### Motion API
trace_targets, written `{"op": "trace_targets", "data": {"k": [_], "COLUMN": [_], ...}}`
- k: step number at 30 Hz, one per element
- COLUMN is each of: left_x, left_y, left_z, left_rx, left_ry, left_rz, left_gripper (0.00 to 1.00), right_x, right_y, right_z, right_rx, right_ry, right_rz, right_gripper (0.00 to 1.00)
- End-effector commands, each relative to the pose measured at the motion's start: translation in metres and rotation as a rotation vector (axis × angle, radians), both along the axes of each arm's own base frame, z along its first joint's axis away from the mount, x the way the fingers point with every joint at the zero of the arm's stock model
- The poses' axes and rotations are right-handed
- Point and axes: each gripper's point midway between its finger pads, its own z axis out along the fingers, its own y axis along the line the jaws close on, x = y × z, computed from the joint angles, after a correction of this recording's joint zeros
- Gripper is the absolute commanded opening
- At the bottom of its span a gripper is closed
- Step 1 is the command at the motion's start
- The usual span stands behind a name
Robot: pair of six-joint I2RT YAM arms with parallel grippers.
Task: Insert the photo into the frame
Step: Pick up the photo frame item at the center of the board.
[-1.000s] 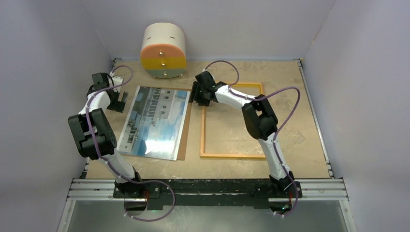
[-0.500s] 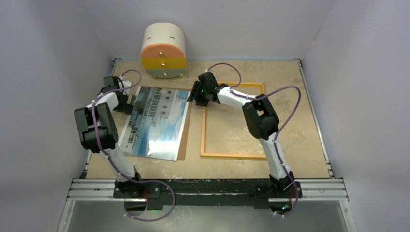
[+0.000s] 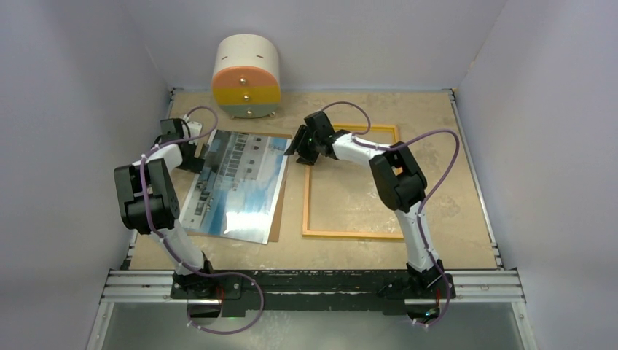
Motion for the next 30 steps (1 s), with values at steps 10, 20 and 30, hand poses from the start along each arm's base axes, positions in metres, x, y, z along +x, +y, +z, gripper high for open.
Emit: {"op": "trace_targets", "data": {"k": [10,20,30], "left_x": [-0.024,-0.029,-0.034], "left_y": [-0.019,-0.038,-0.039], "left_z": [-0.03,-0.035,-0.043], "left_rx": [-0.012,0.047,0.055], "left_ry": [0.106,0.142,0.176], "left_rz": [-0.057,-0.166,-0.181], "left_gripper": [0.98,0.98,0.98], "right_x": [-0.02,-0.009,-0.003], "right_y": [0.009,0.035,0.041], "right_z": [-0.033,0.042,0.096], "right_rx": [0.119,0.497,0.552], "right_ry": [0.151,-0.018,-0.166], "right_rz": [-0.01,0.048,0.097], "right_gripper": [0.56,0.55,0.53]}}
